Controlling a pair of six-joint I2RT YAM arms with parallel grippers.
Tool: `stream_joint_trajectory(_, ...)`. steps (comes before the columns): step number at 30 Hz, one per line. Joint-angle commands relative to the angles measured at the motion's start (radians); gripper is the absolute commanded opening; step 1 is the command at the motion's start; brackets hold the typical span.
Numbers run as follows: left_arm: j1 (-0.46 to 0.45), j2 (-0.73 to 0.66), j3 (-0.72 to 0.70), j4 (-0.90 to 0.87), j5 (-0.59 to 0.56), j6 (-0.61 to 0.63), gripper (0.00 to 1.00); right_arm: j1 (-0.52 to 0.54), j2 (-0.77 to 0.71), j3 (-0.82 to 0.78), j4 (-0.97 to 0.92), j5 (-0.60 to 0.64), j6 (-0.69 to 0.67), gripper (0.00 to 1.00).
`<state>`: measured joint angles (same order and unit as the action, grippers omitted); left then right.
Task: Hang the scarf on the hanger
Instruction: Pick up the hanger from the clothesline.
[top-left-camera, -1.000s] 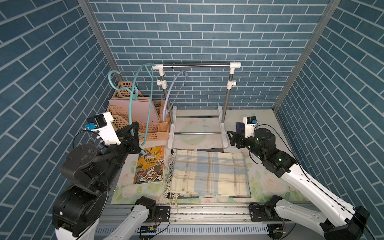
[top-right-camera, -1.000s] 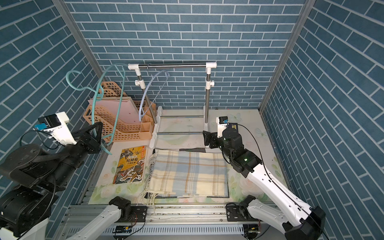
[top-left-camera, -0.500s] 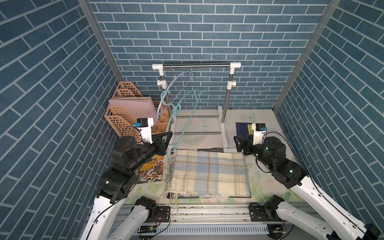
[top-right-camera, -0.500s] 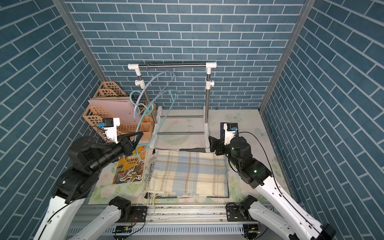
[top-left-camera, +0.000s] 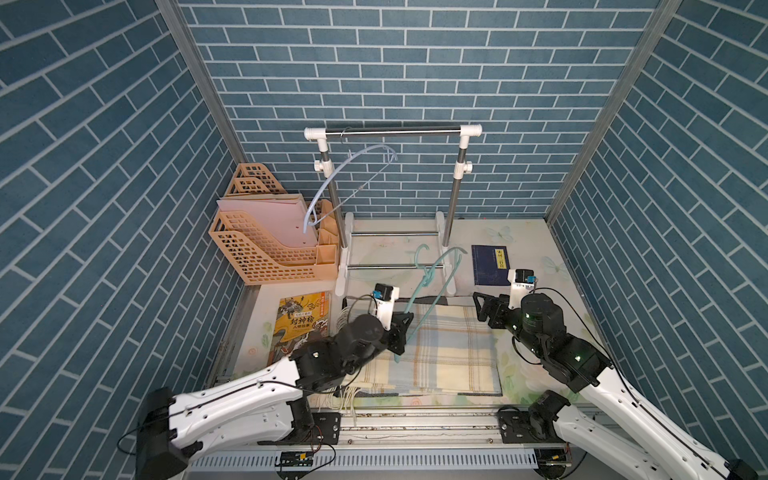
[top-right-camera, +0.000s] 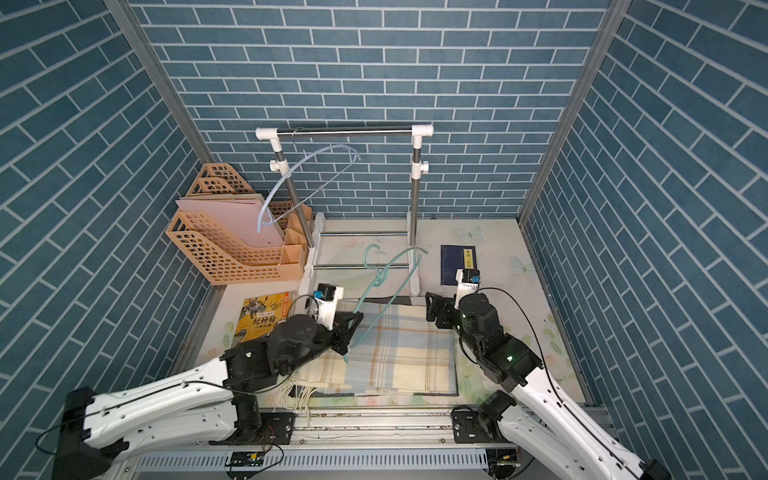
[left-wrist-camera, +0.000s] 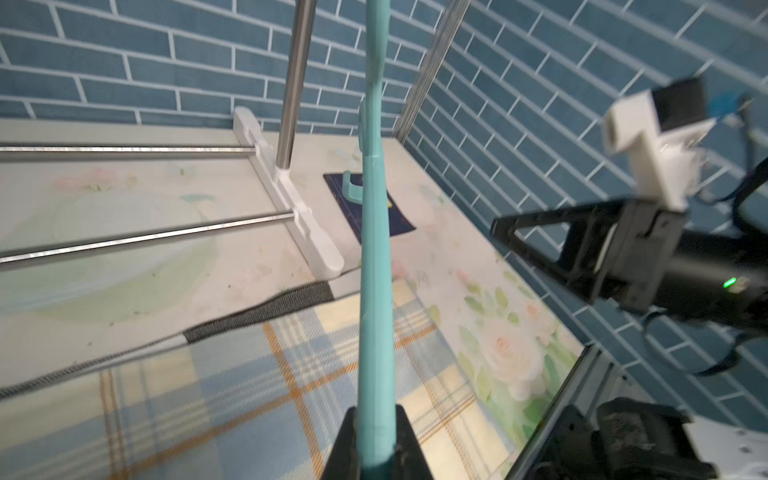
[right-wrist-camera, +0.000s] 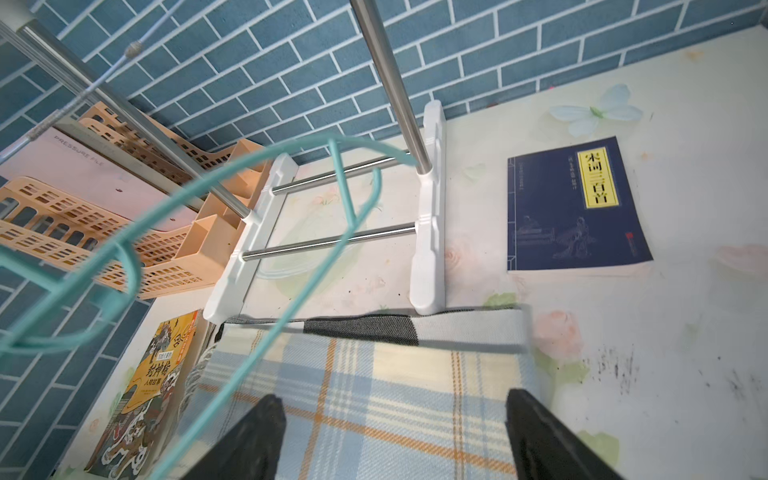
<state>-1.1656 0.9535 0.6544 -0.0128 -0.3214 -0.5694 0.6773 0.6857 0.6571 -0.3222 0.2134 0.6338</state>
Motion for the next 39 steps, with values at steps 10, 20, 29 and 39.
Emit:
stream_joint_trajectory(10,-0.34,0.199,-0.141,0.345,-0.652,-0.215,0.0,-0.004,-0.066,-0.184,0.213,-0.125,0.269,0.86)
stream_joint_trajectory(20,-0.405,0.363,-0.141,0.354,-0.704,-0.433,0.0,-0.001,0.051,-0.339,0.509,-0.264,0.404,0.8)
stream_joint_trajectory(29,-0.405,0.491,-0.099,0.337,-0.676,-0.466,0.0,0.044,0.192,-0.358,0.685,-0.321,0.404,0.74)
stream_joint_trajectory(39,-0.403,0.586,-0.096,0.347,-0.672,-0.446,0.0,0.055,0.308,-0.29,0.869,-0.366,0.477,0.77)
